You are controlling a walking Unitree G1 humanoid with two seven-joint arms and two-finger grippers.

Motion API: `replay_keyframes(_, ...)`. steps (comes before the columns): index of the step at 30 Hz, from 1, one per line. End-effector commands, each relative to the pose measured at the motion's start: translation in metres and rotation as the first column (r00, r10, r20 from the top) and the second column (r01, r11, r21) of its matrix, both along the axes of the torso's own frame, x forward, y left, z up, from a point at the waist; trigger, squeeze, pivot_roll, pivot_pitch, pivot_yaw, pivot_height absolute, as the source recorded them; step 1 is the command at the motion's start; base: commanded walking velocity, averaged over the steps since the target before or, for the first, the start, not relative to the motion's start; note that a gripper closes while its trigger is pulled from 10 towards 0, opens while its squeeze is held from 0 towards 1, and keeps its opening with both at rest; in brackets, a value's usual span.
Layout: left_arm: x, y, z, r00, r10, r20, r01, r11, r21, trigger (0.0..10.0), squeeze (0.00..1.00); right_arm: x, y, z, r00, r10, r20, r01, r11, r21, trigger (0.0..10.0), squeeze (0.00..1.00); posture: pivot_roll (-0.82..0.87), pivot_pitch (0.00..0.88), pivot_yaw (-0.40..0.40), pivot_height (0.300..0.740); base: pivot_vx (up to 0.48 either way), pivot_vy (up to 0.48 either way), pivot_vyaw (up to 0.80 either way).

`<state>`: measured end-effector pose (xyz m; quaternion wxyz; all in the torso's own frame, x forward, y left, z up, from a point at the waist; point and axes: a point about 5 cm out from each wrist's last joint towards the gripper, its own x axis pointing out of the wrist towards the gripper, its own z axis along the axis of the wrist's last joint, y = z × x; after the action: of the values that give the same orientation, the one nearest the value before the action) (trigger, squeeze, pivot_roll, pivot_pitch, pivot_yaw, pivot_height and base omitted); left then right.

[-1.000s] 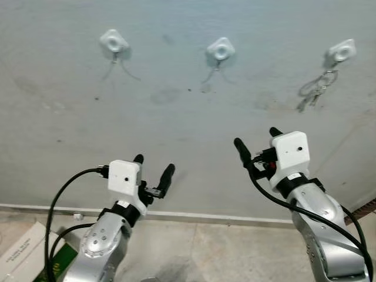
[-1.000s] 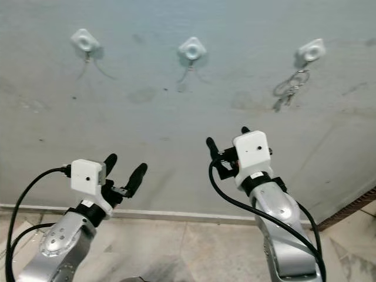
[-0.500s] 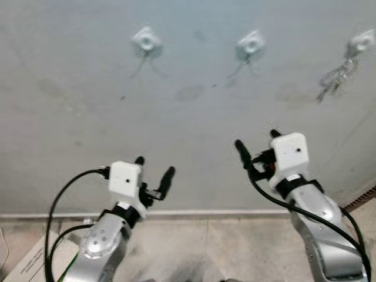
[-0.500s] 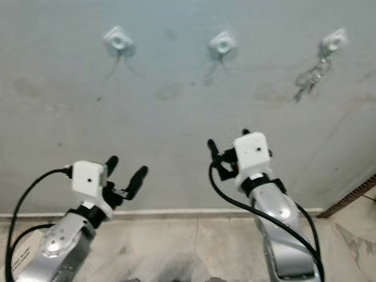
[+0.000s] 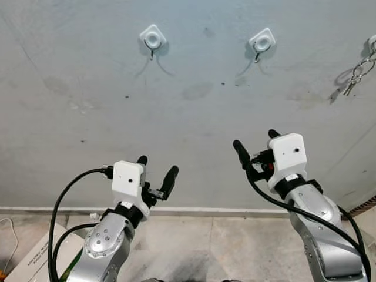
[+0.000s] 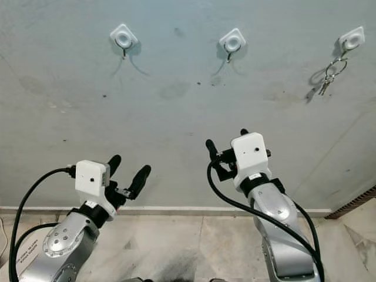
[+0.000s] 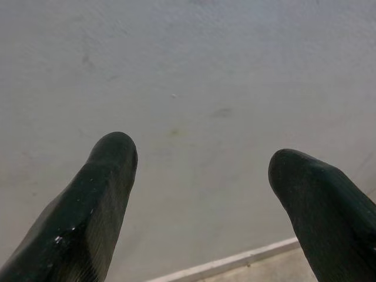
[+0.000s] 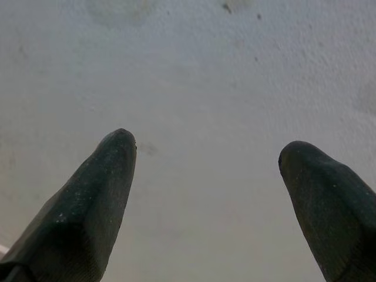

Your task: Hang keys on a hook

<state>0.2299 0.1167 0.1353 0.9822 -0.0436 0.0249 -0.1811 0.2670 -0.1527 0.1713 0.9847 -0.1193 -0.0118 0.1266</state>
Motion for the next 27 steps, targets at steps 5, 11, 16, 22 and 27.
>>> replay_keyframes(5,0.0000,0.0012,-0.0021,1.000,-0.004,-0.008,0.005,1.000,0.015,10.0,0.00,0.0004,-0.0015,-0.0006,1.000,-0.003,0.002,0.003,1.000,-0.003,10.0,0.00,-0.04,0.107,0.026,0.740,-0.320,0.000,0.00)
replay_keyframes(11,0.0004,0.0005,-0.0022,1.000,-0.007,-0.006,0.007,1.000,0.016,10.0,0.00,0.0006,-0.0015,-0.0006,1.000,-0.001,0.003,0.001,1.000,-0.003,10.0,0.00,-0.04,0.104,0.026,0.740,-0.324,0.000,0.00)
replay_keyframes(16,0.0005,0.0003,-0.0021,1.000,-0.005,-0.005,0.005,1.000,0.015,10.0,0.00,0.0009,-0.0015,-0.0003,1.000,-0.001,0.005,0.001,1.000,-0.004,10.0,0.00,-0.04,0.104,0.025,0.740,-0.322,0.000,0.00)
replay_keyframes(22,0.0008,0.0002,-0.0019,1.000,-0.003,-0.005,0.003,1.000,0.014,10.0,0.00,0.0014,-0.0015,-0.0002,1.000,-0.002,0.006,0.002,1.000,-0.002,10.0,0.00,-0.04,0.106,0.024,0.740,-0.317,0.000,0.00)
replay_keyframes(27,0.0007,0.0003,-0.0019,1.000,-0.001,-0.005,0.001,1.000,0.013,10.0,0.00,0.0013,-0.0015,-0.0003,1.000,-0.003,0.006,0.003,1.000,-0.002,10.0,0.00,-0.04,0.107,0.024,0.740,-0.313,0.000,0.00)
